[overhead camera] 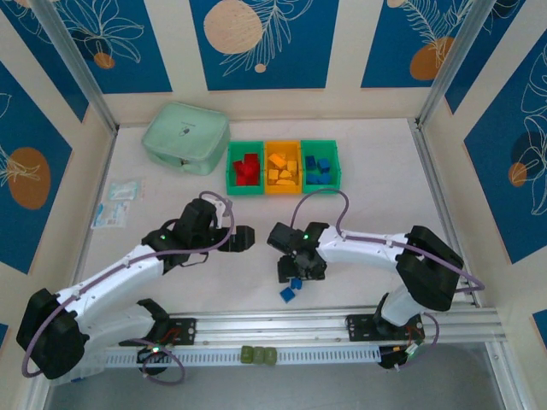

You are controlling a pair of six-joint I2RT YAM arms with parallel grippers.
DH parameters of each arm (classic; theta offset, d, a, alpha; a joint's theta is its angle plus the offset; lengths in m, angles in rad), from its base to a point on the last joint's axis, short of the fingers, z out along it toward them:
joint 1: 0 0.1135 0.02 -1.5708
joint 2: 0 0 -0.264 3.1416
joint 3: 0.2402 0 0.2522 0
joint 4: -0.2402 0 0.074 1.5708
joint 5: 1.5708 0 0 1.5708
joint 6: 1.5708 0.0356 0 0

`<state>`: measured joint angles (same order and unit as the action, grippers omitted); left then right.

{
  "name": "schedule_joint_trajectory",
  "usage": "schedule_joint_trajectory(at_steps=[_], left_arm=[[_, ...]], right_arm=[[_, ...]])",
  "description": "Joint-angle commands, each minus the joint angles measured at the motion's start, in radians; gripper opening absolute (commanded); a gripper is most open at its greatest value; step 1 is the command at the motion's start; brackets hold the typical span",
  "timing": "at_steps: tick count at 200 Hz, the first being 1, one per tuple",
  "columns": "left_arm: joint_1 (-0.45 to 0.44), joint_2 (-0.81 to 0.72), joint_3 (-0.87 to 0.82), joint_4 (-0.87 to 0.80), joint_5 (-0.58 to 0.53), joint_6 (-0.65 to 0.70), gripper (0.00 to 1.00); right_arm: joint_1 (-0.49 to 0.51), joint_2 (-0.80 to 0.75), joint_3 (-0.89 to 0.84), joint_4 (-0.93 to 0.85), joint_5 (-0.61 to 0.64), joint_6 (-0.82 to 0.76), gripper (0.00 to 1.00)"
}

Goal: Sort the legos into containers by color
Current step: Pick up the lego from the bottom-center of the table.

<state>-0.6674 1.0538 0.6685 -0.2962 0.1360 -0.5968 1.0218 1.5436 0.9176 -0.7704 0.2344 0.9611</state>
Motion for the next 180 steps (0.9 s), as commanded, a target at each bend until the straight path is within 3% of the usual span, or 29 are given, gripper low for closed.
schedule_joint_trajectory(at_steps=[1, 46, 116, 180], left_arm=[[0.011, -0.017, -0.021, -0.01, -0.014, -0.009, 0.99], [0.011, -0.01, -0.026, 0.009, -0.01, -0.016, 0.99], [0.012, -0.006, -0.014, 0.007, -0.011, -0.006, 0.99], [0.011, 0.01, 0.013, 0.017, 0.002, 0.001, 0.99]], right_arm=[[0.008, 0.013, -0.014, 0.016, -0.03, 0.031, 0.68], [0.01, 0.029, -0.013, 0.012, -0.02, 0.027, 0.52], [0.005, 0.011, -0.005, 0.0, 0.005, 0.026, 0.36], [-0.052, -0.06, 0.065, -0.065, 0.053, -0.048, 0.33]])
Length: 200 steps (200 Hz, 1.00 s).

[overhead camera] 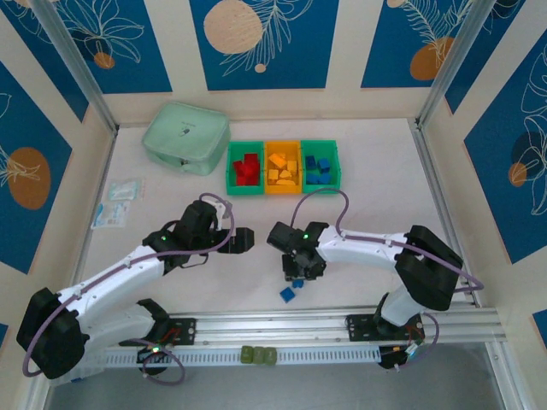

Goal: Sort the legos into containers by color
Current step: Pick up the lego from the bottom-center of the table, then place the lego in the container.

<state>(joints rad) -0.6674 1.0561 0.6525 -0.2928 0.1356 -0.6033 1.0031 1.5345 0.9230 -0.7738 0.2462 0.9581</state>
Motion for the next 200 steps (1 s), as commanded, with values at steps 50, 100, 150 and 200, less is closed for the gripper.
schedule_joint_trajectory(at_steps=[50, 100, 150, 200], left_arm=[[0.011, 0.038, 0.081, 0.035, -0.008, 0.028, 0.99], [0.012, 0.118, 0.16, 0.077, -0.011, 0.043, 0.99], [0.016, 0.217, 0.254, 0.117, -0.03, 0.047, 0.99], [0.018, 0.279, 0.297, 0.181, -0.036, 0.037, 0.99]], right_arm=[[-0.192, -0.072, 0.188, -0.061, 0.101, -0.23, 0.32], [-0.406, 0.037, 0.419, 0.01, 0.136, -0.43, 0.32], [-0.553, 0.247, 0.613, 0.051, 0.132, -0.511, 0.32], [-0.646, 0.479, 0.848, 0.039, 0.105, -0.591, 0.32]])
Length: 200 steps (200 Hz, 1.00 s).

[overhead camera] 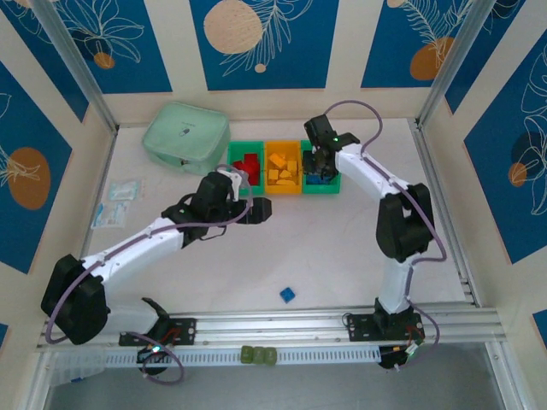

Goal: Sort the legos into containers by color
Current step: Place the lego in the container.

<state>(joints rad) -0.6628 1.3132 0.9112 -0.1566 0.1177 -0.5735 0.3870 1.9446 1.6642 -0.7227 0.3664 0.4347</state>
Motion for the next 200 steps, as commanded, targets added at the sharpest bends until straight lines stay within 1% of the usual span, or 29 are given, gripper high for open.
schedule_joint_trajectory(at_steps=[1, 20, 47, 79, 102, 138, 165, 200], left_arm=[[0.014, 0.022, 0.039, 0.045, -0.018, 0.007, 0.99], [0.015, 0.035, 0.041, 0.057, -0.019, 0.002, 0.99], [0.02, 0.041, 0.042, 0.06, -0.016, 0.0, 0.99], [0.026, 0.032, 0.035, 0.059, -0.021, 0.001, 0.99], [0.033, 0.03, 0.037, 0.056, -0.014, 0.001, 0.99], [0.039, 0.018, 0.037, 0.051, -0.006, 0.006, 0.99], [0.043, 0.004, 0.038, 0.036, 0.002, 0.008, 0.99], [0.046, -0.045, 0.021, 0.012, 0.014, 0.012, 0.99]], right_arm=[[-0.031, 0.073, 0.111, -0.014, -0.014, -0.07, 0.32], [-0.051, 0.146, 0.189, -0.014, -0.011, -0.091, 0.32], [-0.077, 0.253, 0.328, -0.068, -0.037, -0.095, 0.32], [-0.079, 0.318, 0.413, -0.091, -0.071, -0.104, 0.34], [-0.077, 0.346, 0.473, -0.13, -0.054, -0.113, 0.4], [-0.071, 0.3, 0.458, -0.129, -0.051, -0.118, 0.48], [-0.063, 0.242, 0.439, -0.142, -0.042, -0.118, 0.49], [-0.016, 0.088, 0.281, -0.104, -0.042, -0.103, 0.51]])
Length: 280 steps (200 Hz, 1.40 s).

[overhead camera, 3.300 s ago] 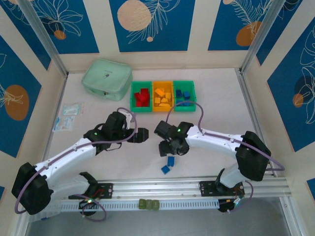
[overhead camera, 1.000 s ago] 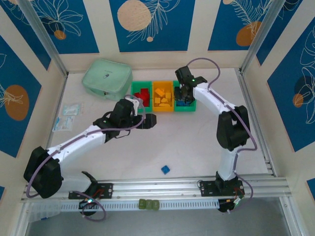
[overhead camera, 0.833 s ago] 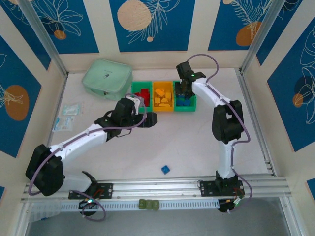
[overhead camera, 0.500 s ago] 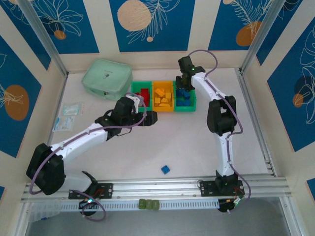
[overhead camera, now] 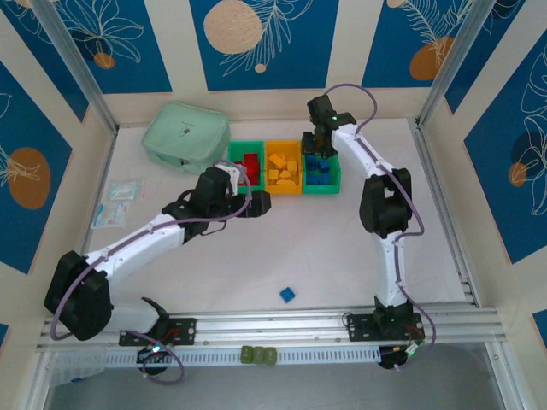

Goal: Sort the legos into containers by color
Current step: Place the lego in the container, then pick up the lego from the bottom-center of the table.

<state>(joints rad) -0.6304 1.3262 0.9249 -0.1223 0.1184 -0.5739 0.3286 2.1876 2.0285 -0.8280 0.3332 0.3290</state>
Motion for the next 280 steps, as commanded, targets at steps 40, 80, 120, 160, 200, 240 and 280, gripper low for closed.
schedule_joint_trajectory(at_steps=[40, 80, 120, 160, 200, 240, 280], left_arm=[[0.018, -0.119, -0.031, -0.096, 0.05, 0.017, 0.99], [0.02, -0.203, -0.085, -0.188, 0.071, 0.04, 0.99], [0.02, -0.294, -0.158, -0.241, 0.079, 0.058, 0.99], [0.021, -0.377, -0.232, -0.279, 0.074, 0.063, 0.99], [0.021, -0.439, -0.276, -0.317, 0.046, 0.041, 0.99], [0.022, -0.467, -0.322, -0.294, 0.059, 0.037, 0.99], [0.021, -0.476, -0.331, -0.317, 0.052, 0.044, 0.99]], right_arm=[[0.119, -0.334, -0.321, 0.007, -0.015, 0.044, 0.53], [0.225, -0.505, -0.567, 0.005, -0.016, 0.089, 0.57], [0.362, -0.613, -0.747, -0.037, -0.045, 0.137, 0.61], [0.529, -0.68, -0.917, -0.005, -0.037, 0.186, 0.64], [0.681, -0.727, -1.049, 0.055, -0.067, 0.281, 0.68], [0.793, -0.722, -1.13, 0.123, -0.106, 0.314, 0.71], [0.859, -0.682, -1.151, 0.165, -0.112, 0.343, 0.72]])
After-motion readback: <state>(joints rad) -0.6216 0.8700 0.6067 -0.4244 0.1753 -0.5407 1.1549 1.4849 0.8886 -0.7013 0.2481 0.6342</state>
